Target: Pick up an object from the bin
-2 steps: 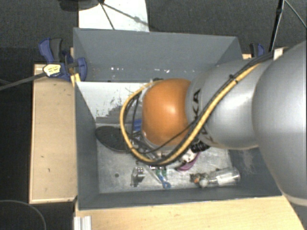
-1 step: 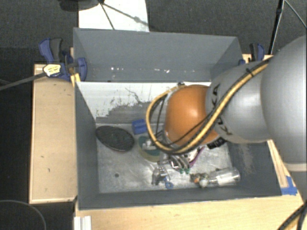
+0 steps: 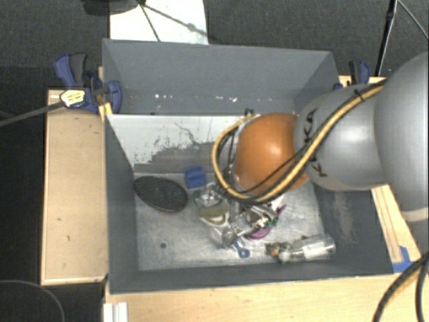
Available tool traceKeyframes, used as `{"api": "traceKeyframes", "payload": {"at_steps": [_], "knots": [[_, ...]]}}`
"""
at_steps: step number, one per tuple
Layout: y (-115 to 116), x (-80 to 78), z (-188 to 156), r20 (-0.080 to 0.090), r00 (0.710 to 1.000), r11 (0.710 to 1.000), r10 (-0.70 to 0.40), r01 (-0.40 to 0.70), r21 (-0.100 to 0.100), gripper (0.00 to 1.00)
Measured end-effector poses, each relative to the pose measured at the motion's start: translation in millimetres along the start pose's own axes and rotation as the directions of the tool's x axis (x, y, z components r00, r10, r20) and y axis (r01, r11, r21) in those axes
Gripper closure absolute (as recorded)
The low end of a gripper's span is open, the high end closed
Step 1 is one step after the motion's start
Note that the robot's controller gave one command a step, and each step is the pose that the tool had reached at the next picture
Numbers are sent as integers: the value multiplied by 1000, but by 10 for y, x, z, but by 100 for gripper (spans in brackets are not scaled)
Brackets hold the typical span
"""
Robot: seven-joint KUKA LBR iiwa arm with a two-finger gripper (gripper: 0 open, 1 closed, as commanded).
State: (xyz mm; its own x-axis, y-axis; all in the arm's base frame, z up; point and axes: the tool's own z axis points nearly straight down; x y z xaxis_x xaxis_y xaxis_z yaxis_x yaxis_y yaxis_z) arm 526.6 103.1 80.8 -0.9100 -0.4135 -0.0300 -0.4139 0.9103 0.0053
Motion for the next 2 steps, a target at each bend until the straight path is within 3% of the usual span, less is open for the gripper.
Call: {"api": "traceKeyframes", "payload": {"at_steps": [1,2], "knots": [[7,-53,-30,19,1000,1000,7,-7,1,100],[-185,-94,-1307,-19,1000,1000,6,-6,8,100]]}}
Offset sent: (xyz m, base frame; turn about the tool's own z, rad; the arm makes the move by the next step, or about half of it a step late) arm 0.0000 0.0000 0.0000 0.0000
